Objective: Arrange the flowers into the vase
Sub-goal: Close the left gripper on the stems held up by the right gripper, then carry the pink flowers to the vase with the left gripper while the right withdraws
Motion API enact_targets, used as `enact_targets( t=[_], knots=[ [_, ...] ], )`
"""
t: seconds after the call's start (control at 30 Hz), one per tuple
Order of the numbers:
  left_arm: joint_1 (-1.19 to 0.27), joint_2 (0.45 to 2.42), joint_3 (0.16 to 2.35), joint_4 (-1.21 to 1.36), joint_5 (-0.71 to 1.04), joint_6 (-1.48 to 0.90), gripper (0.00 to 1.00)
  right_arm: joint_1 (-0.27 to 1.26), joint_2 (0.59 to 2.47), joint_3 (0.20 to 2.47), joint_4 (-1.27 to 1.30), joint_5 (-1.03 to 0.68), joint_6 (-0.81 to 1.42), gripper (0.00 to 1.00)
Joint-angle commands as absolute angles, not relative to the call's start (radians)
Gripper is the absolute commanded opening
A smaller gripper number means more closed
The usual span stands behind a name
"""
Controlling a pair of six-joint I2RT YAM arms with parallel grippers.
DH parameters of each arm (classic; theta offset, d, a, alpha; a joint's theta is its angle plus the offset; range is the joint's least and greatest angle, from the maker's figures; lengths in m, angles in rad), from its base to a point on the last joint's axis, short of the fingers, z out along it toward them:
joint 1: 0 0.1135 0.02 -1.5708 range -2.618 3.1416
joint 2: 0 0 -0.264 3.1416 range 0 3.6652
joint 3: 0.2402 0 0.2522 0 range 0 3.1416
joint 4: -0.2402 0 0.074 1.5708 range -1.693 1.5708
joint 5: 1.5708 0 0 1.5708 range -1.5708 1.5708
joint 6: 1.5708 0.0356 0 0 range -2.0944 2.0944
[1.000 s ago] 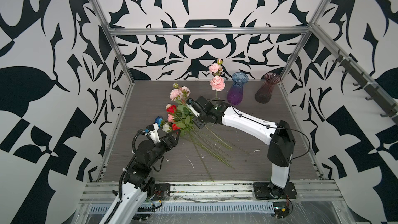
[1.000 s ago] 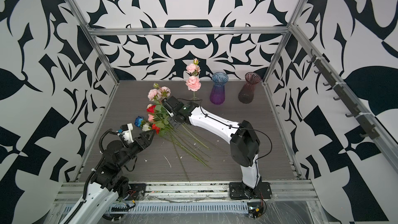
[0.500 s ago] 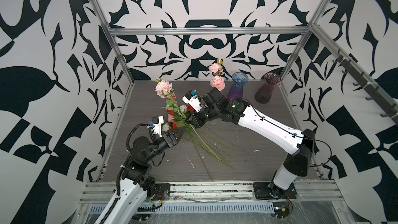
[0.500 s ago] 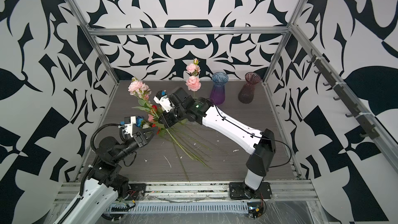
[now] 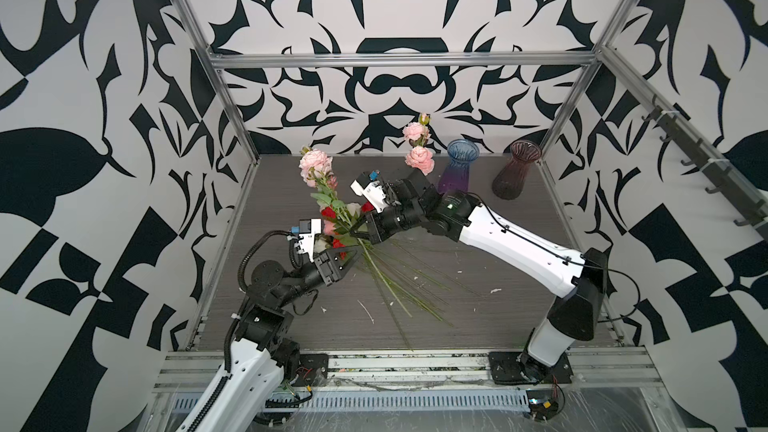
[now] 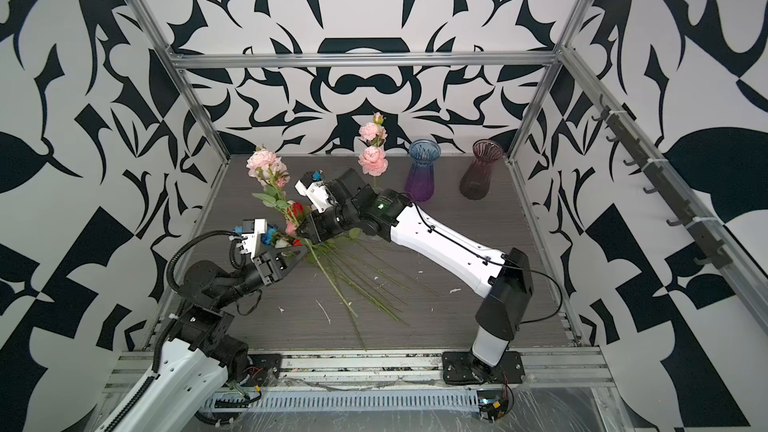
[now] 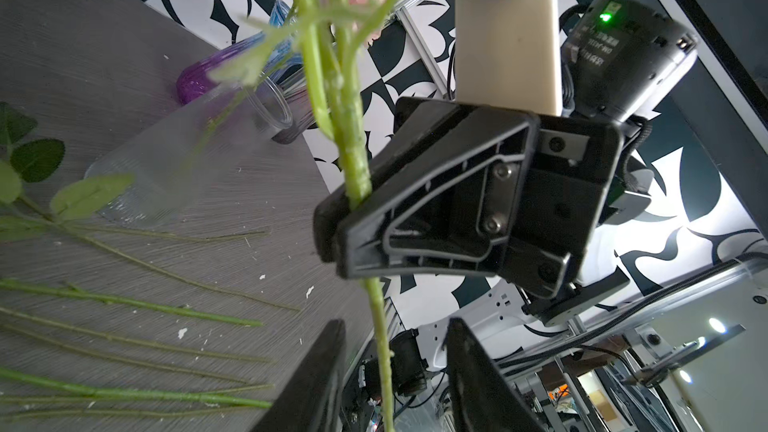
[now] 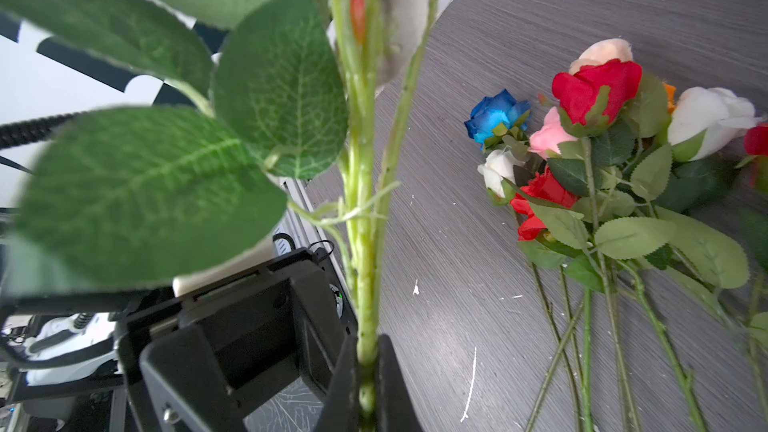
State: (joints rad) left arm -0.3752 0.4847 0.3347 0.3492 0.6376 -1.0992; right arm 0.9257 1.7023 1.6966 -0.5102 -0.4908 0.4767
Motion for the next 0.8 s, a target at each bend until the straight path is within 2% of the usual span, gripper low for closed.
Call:
enact_targets(
  t=[0.0, 0.4, 0.53, 0.77],
  knots=[
    [-0.376, 0.476, 0.363, 0.385, 0.663, -1.097, 0.44, 0.929, 1.668, 1.704, -0.451, -0.525, 0.505, 0.00],
    [-0.376, 0.489, 0.378, 0.384, 0.645, -1.090, 0.39, 0.936, 1.643, 1.651, -0.403, -0.546, 0.541, 0.00],
    [-0.376, 0.518, 0.387, 0.385, 0.644, -1.091, 0.28, 0.938, 1.641, 1.650, -0.394, -0.546, 0.549, 0.00],
    [-0.376, 0.537, 0.389, 0.390, 0.634, -1.086, 0.18, 0.939, 1.637, 1.661, -0.390, -0.555, 0.561, 0.00]
  ],
)
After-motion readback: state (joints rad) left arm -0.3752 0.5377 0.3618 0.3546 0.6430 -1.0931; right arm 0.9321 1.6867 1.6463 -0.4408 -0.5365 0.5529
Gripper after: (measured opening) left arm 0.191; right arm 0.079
